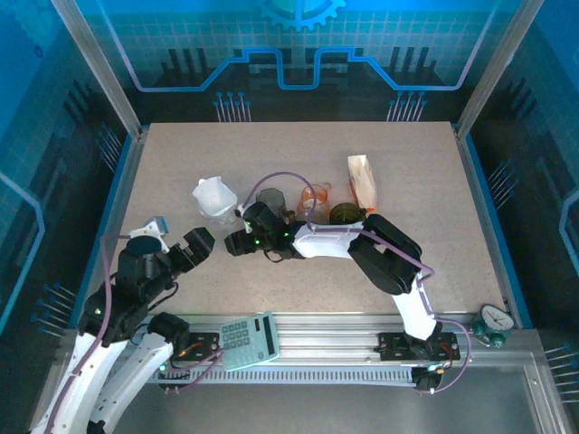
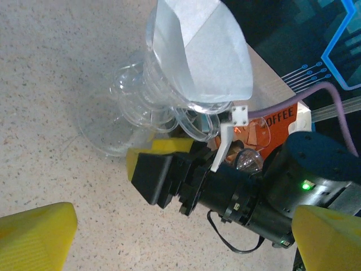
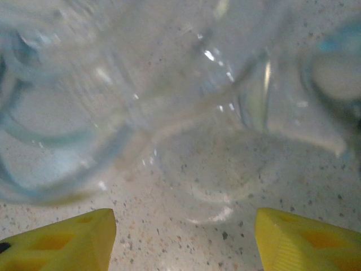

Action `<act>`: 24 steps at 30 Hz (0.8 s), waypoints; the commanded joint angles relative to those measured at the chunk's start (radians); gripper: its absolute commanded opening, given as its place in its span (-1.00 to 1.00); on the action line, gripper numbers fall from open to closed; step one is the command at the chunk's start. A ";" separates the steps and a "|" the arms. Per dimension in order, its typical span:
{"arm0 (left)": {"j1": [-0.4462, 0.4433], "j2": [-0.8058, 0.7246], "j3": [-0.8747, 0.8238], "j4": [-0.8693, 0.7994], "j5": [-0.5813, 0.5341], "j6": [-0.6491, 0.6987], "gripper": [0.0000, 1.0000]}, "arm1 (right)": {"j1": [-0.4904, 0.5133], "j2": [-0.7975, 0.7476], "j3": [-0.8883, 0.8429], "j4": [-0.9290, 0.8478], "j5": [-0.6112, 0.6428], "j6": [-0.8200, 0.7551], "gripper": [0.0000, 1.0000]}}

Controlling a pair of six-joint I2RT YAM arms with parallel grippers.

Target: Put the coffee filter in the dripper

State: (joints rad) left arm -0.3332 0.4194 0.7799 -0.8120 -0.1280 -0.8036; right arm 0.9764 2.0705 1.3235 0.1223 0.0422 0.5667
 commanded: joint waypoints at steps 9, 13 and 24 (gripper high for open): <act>0.008 0.019 0.084 -0.005 -0.077 0.078 0.98 | 0.018 -0.179 -0.153 0.011 0.042 0.037 0.41; 0.008 0.031 0.092 0.013 -0.063 0.096 0.98 | 0.022 -0.267 -0.226 -0.003 0.053 0.042 0.41; 0.008 0.083 -0.029 0.180 0.153 0.108 0.97 | -0.059 -0.557 -0.226 -0.394 0.091 -0.086 0.39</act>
State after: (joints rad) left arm -0.3317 0.4885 0.7940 -0.7200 -0.0864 -0.7227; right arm 0.9535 1.5467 1.0397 -0.0761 0.0952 0.5522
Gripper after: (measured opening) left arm 0.989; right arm 0.697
